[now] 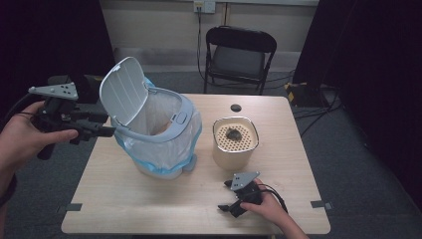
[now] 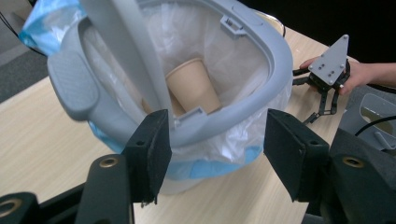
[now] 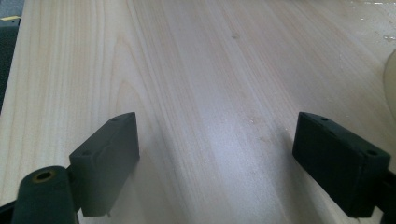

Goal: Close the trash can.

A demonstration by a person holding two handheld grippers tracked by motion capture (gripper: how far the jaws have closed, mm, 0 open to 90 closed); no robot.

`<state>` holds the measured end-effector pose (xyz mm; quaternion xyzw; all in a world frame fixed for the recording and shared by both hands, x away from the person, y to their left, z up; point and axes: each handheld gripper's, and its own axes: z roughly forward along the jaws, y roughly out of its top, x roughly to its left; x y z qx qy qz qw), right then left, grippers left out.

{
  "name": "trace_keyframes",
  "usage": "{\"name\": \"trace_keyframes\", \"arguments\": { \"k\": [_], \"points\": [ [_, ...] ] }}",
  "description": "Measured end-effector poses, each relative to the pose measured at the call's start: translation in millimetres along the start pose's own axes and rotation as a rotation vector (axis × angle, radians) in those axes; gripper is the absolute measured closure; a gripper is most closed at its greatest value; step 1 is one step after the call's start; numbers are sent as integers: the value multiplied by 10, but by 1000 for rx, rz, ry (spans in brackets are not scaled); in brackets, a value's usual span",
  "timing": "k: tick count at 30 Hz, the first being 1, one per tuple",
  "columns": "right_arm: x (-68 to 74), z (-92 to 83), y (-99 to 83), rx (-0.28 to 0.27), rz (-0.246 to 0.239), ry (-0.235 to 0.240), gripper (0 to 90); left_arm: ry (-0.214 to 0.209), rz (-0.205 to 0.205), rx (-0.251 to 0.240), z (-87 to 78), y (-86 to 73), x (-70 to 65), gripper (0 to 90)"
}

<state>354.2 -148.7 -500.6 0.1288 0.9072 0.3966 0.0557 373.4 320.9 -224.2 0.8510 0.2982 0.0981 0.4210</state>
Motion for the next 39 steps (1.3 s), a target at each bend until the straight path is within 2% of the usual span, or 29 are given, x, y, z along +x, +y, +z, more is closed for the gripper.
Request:
{"name": "trace_keyframes", "arguments": {
  "k": [7,11,13,15,19,24,26,30,39],
  "points": [
    [0,0,0,0,0,-1,138,-6,1,9,2,37,-15,412],
    [0,0,0,0,0,-1,138,15,-13,39,-8,16,8,396],
    [0,0,0,0,0,-1,138,32,-15,38,-16,1,33,389],
    [0,0,0,0,0,0,138,34,-25,11,-21,-1,49,386],
    [0,0,0,0,0,0,138,28,-11,-30,-43,53,51,387],
    [0,0,0,0,0,0,138,55,16,-12,-35,144,18,379],
    [2,-1,-1,0,1,-1,138,56,24,-21,-44,167,9,380],
    [3,-1,-1,0,2,-2,137,33,41,-67,-53,255,-52,400],
    [4,-2,-1,1,2,-2,137,-22,93,-14,158,434,-229,388]
  ]
}}
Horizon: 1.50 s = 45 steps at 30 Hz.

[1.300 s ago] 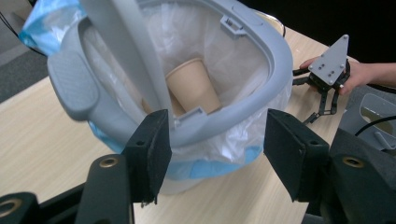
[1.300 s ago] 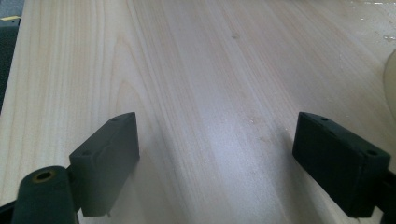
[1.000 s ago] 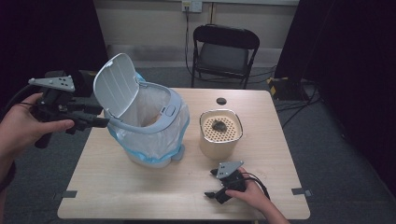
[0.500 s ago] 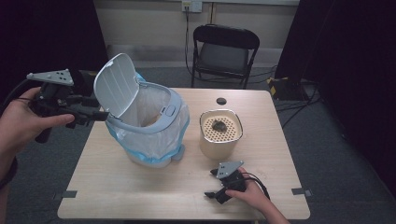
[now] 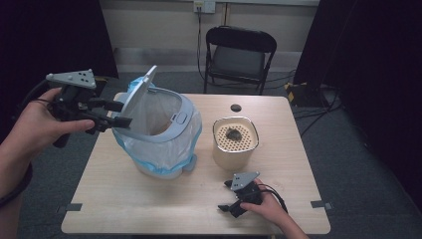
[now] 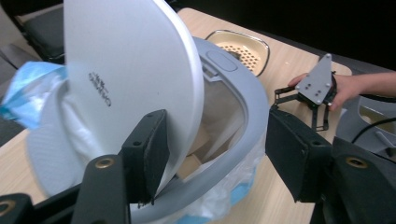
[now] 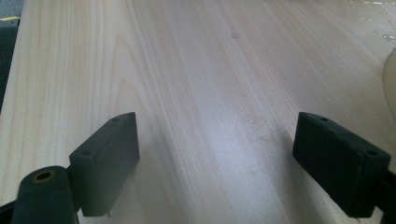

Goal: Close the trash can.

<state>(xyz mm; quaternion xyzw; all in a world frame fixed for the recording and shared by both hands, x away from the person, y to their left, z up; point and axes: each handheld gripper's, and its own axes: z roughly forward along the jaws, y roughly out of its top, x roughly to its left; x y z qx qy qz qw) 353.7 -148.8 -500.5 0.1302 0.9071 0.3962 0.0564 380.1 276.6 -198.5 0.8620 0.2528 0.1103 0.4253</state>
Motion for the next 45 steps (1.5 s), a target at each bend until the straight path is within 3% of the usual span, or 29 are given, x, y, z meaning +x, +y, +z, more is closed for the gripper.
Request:
{"name": "trace_keyframes", "arguments": {
  "k": [5,13,15,19,26,29,30,33,37,40,41,45],
  "points": [
    [5,-2,-4,0,0,-1,136,-9,-8,16,55,48,-24,380],
    [6,-2,-4,0,-1,-1,136,-70,3,27,164,99,-63,440],
    [6,-2,-4,0,0,-1,136,-97,-18,32,198,101,-56,484],
    [6,-2,-4,0,-1,-1,136,-109,-78,36,225,105,-21,576],
    [6,-3,-4,0,-2,-1,136,-97,-163,37,286,86,27,715],
    [6,-3,-4,0,-2,-1,137,-77,-214,60,345,89,40,762],
    [8,-3,-4,0,1,-1,136,-76,-207,71,377,93,31,762],
    [8,-3,-4,0,1,-1,136,-8,-168,106,491,128,-4,762],
    [7,-4,-4,1,-1,-1,136,56,-152,94,642,190,-30,763],
    [7,-4,-4,1,-1,-1,136,86,-127,117,779,205,-54,760],
    [7,-4,-4,1,-1,-1,136,84,-108,102,841,200,-58,761],
    [13,-6,-6,2,0,0,136,103,-125,46,956,213,-89,812]
  ]
}}
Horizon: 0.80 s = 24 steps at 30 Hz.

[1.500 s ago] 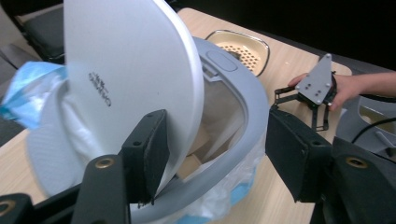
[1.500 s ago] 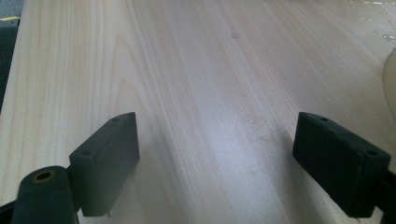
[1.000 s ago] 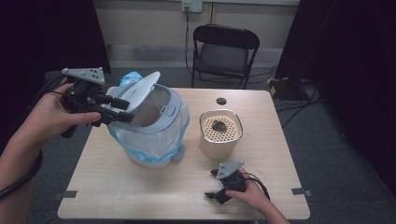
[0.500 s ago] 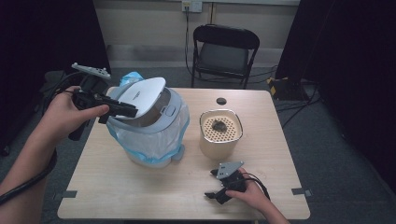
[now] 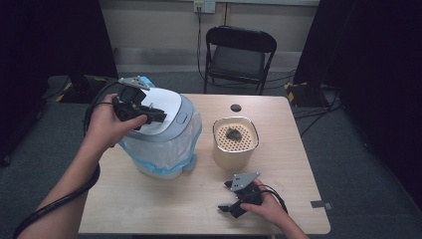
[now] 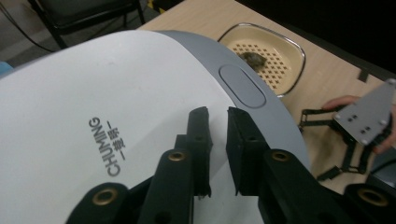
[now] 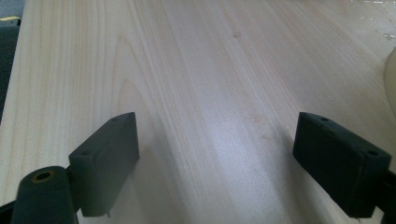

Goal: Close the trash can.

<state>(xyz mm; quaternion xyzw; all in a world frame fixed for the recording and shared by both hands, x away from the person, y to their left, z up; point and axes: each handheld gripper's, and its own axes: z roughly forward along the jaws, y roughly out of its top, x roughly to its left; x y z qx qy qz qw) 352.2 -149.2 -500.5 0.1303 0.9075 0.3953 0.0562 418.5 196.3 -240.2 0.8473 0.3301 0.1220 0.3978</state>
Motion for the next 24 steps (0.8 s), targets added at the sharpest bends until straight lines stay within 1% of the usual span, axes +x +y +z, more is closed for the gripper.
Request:
{"name": "trace_keyframes", "arguments": {
  "k": [1,2,3,4,6,7,8,9,10,11,12,13,14,15,16,17,18,19,20,21,22,24],
  "points": [
    [1,0,-1,-1,-3,-1,136,1,-3,-7,14,-5,2,832],
    [2,0,-2,-2,-3,-2,135,-9,-7,-31,43,-18,2,852],
    [4,-1,-2,-2,-2,-2,136,-38,-39,-33,84,-37,1,877],
    [6,-2,-3,-1,-2,-3,135,-45,-84,-40,100,-43,-2,900],
    [8,-4,-4,-2,-4,-1,135,-31,-68,-30,110,-23,-34,900],
    [9,-4,-4,-2,-4,-2,134,-22,-58,-15,109,-12,-48,900],
    [9,-4,-5,-2,-4,-2,135,-29,-53,-20,121,-7,-59,900],
    [10,-4,-5,-2,-3,-2,134,-39,-28,-13,132,6,-86,900],
    [9,-5,-5,-2,-4,-2,134,-46,-11,-16,139,20,-116,877],
    [9,-5,-5,-2,-3,-1,134,-66,-11,-19,141,25,-134,771],
    [9,-5,-5,-2,-3,-2,135,-85,-20,-20,144,30,-177,620],
    [10,-5,-5,-2,-3,-2,134,-92,10,-7,132,36,-220,520],
    [9,-5,-5,-2,-3,-2,134,-96,34,17,113,33,-277,450],
    [9,-5,-5,-3,-3,-1,134,-108,33,25,103,27,-306,373],
    [9,-5,-5,-2,-3,-1,134,-120,31,32,84,9,-346,335],
    [9,-5,-5,-2,-2,-1,134,-130,44,40,60,-5,-377,301],
    [9,-5,-5,-2,-2,-1,134,-143,60,31,33,-29,-411,285],
    [9,-5,-5,-2,-2,-1,135,-158,56,15,12,-62,-447,272],
    [10,-5,-5,-2,-2,-1,134,-179,55,9,-14,-101,-478,239],
    [9,-5,-5,-2,-3,-2,134,-211,59,5,-43,-153,-503,206],
    [9,-5,-5,-2,-3,-1,134,-235,80,-3,-75,-211,-523,191],
    [9,-5,-5,-2,-3,-1,135,-244,92,-19,-132,-328,-571,183]
  ]
}}
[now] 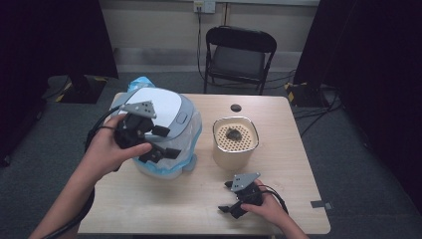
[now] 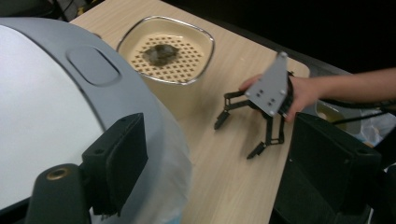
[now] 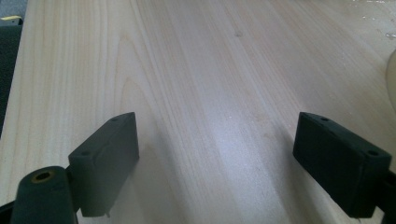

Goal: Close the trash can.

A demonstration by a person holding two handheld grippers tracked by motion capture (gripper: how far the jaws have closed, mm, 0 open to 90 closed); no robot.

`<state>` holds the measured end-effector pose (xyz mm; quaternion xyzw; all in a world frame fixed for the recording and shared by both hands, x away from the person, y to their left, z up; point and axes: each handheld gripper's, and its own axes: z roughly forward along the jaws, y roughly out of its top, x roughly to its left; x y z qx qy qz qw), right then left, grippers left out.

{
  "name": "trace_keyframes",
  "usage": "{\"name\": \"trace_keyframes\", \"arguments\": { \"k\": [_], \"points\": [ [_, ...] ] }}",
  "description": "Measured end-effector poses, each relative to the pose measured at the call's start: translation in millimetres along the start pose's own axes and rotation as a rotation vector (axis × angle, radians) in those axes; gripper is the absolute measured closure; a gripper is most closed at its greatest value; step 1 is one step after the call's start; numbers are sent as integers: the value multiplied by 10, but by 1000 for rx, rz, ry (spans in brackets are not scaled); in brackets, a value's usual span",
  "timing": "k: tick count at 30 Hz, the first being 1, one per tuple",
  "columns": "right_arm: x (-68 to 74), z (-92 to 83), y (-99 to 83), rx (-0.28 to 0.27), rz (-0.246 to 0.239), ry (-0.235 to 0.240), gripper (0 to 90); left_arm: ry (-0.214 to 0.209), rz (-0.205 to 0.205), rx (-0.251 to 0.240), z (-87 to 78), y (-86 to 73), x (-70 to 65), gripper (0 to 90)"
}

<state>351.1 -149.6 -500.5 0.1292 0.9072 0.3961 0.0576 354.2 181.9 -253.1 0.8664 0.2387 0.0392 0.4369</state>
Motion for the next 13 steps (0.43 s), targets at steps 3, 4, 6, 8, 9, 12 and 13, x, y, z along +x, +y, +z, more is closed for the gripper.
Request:
{"name": "trace_keyframes", "arguments": {
  "k": [3,4,6,8,9,12,13],
  "points": [
    [0,0,0,0,0,0,134,-8,-10,-1,-44,-183,-54,178],
    [0,0,0,0,-1,0,134,-10,-22,-2,-51,-277,-67,178],
    [0,0,0,0,-1,-3,134,-11,-36,0,-48,-416,-86,178],
    [0,1,0,-1,0,-2,134,-15,-41,3,-20,-607,-110,178],
    [0,0,0,-1,-1,-2,134,-15,-45,7,2,-690,-113,178],
    [1,0,0,0,0,-2,134,1,-58,23,79,-909,-101,179],
    [1,0,0,0,0,-1,134,1,-58,23,79,-909,-101,179]
  ]
}}
